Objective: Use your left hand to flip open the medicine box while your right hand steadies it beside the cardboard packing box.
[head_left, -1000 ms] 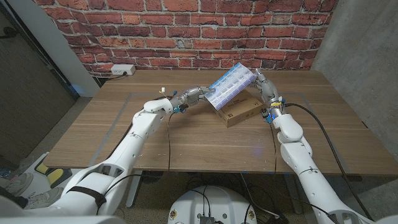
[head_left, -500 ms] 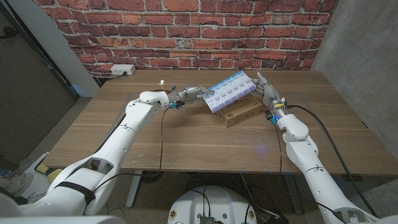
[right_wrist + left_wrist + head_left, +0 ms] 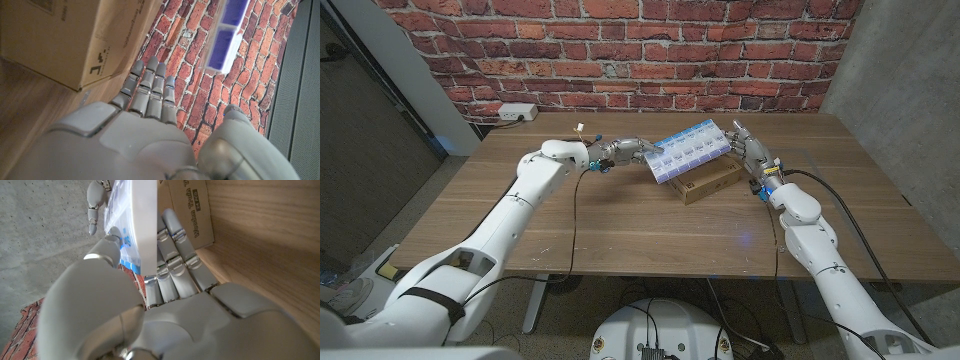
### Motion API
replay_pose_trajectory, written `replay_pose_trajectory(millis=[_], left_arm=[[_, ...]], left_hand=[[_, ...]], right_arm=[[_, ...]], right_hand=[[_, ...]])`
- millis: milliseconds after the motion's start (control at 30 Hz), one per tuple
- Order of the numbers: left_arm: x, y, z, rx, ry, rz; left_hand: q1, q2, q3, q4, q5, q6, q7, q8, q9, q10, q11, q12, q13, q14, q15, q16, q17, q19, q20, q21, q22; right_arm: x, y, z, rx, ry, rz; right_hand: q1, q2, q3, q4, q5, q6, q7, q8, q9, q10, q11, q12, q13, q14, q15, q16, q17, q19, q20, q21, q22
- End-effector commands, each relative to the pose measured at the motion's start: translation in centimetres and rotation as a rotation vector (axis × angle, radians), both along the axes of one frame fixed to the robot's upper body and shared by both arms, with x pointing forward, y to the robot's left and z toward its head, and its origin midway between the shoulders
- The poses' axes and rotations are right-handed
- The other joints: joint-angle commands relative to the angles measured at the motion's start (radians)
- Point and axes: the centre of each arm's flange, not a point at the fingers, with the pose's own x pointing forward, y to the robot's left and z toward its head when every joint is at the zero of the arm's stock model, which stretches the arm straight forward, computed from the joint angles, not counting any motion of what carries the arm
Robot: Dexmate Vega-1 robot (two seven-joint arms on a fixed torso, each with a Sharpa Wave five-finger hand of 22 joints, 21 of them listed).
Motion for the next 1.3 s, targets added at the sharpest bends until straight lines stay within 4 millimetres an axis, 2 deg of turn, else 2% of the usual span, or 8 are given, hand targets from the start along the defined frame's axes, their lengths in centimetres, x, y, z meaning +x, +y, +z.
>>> replay_pose_trajectory(millis=[33,600,800,900,1000,1200,1233,1300], left_arm=[[-0.2,0.3,0.5,0.119,0.049,0.001],[-0.5,0.8,2.3,0.253,0.071,0.001],[-0.5,0.5,2.9,0.285,0.071,-0.013],[-0.6,0.4,3.3,0.294,0.069,-0.014],[-0.6,0.3,3.6,0.292,0.071,-0.017],[-0.5,0.4,4.1,0.274,0.061,-0.004],[-0.5,0.4,4.2,0.270,0.061,-0.001],[-0.4,0.4,4.4,0.263,0.061,0.004]], left_hand=[[0.086,0.082,0.068,0.025,0.005,0.043,0.035,0.000,0.006,0.066,-0.057,-0.004,0.000,0.029,-0.030,0.001,0.003,-0.005,-0.035,0.006,-0.001],[0.085,0.082,0.072,0.026,0.004,0.042,0.040,-0.006,0.012,0.061,-0.054,-0.007,0.006,0.028,-0.029,0.000,0.005,-0.008,-0.033,0.011,-0.001],[0.084,0.082,0.073,0.027,0.004,0.041,0.042,-0.008,0.015,0.061,-0.052,-0.007,0.008,0.028,-0.029,0.000,0.005,-0.009,-0.034,0.013,-0.001],[0.084,0.082,0.074,0.027,0.004,0.040,0.043,-0.010,0.015,0.060,-0.051,-0.008,0.008,0.027,-0.029,0.000,0.006,-0.011,-0.033,0.013,-0.001],[0.083,0.083,0.075,0.028,0.004,0.040,0.043,-0.011,0.018,0.059,-0.051,-0.008,0.009,0.027,-0.029,0.000,0.006,-0.011,-0.032,0.015,-0.001],[0.083,0.083,0.076,0.028,0.004,0.039,0.043,-0.013,0.020,0.059,-0.051,-0.010,0.009,0.027,-0.029,0.000,0.007,-0.013,-0.032,0.016,-0.001],[0.082,0.083,0.076,0.028,0.004,0.040,0.042,-0.014,0.020,0.060,-0.056,-0.009,0.010,0.027,-0.029,0.000,0.007,-0.013,-0.032,0.017,-0.001],[0.082,0.083,0.077,0.028,0.004,0.037,0.040,-0.015,0.021,0.060,-0.055,-0.008,0.012,0.027,-0.029,0.000,0.007,-0.013,-0.032,0.018,-0.001]], right_arm=[[0.4,-0.8,0.8,-0.123,0.070,0.073],[1.6,-2.2,1.4,-0.327,0.210,0.257],[2.1,-2.3,1.5,-0.412,0.270,0.334],[2.1,-2.5,1.8,-0.441,0.279,0.356],[2.1,-2.6,2.1,-0.498,0.305,0.404],[2.0,-2.7,2.7,-0.609,0.343,0.436],[2.0,-2.8,2.8,-0.614,0.343,0.436],[2.0,-2.9,2.9,-0.624,0.338,0.438]], right_hand=[[0.021,0.007,0.009,-0.010,0.008,0.016,0.002,0.008,0.001,0.012,-0.001,0.006,-0.003,0.017,-0.003,0.000,-0.002,0.004,-0.003,-0.002,0.003],[0.072,0.048,0.040,-0.036,0.003,0.018,0.015,0.008,0.001,0.010,0.005,0.004,-0.014,0.010,-0.012,-0.002,-0.015,-0.006,0.004,-0.015,0.003],[0.074,0.055,0.030,-0.044,-0.004,0.038,0.032,0.016,0.002,0.083,0.006,0.037,-0.011,0.071,-0.029,0.042,0.006,0.015,0.016,-0.013,0.005],[0.085,0.059,0.028,-0.054,-0.004,0.061,0.029,0.025,0.003,0.112,0.000,0.049,-0.007,0.104,-0.041,0.070,0.020,0.025,0.021,-0.011,0.007],[0.095,0.062,0.030,-0.062,-0.003,0.064,0.029,0.026,0.003,0.111,-0.003,0.049,-0.005,0.106,-0.047,0.077,0.026,0.025,0.022,-0.011,0.008],[0.154,0.075,0.043,-0.101,0.000,0.035,0.035,0.013,0.003,0.082,-0.003,0.040,0.004,0.075,-0.042,0.090,0.046,0.002,0.028,-0.021,0.010],[0.183,0.082,0.052,-0.118,0.001,0.034,0.034,0.013,0.003,0.082,-0.004,0.041,0.006,0.073,-0.043,0.097,0.052,0.001,0.028,-0.021,0.011],[0.212,0.088,0.057,-0.137,0.001,0.055,0.027,0.020,0.003,0.101,-0.017,0.050,0.010,0.089,-0.061,0.117,0.063,0.009,0.023,-0.017,0.013]])
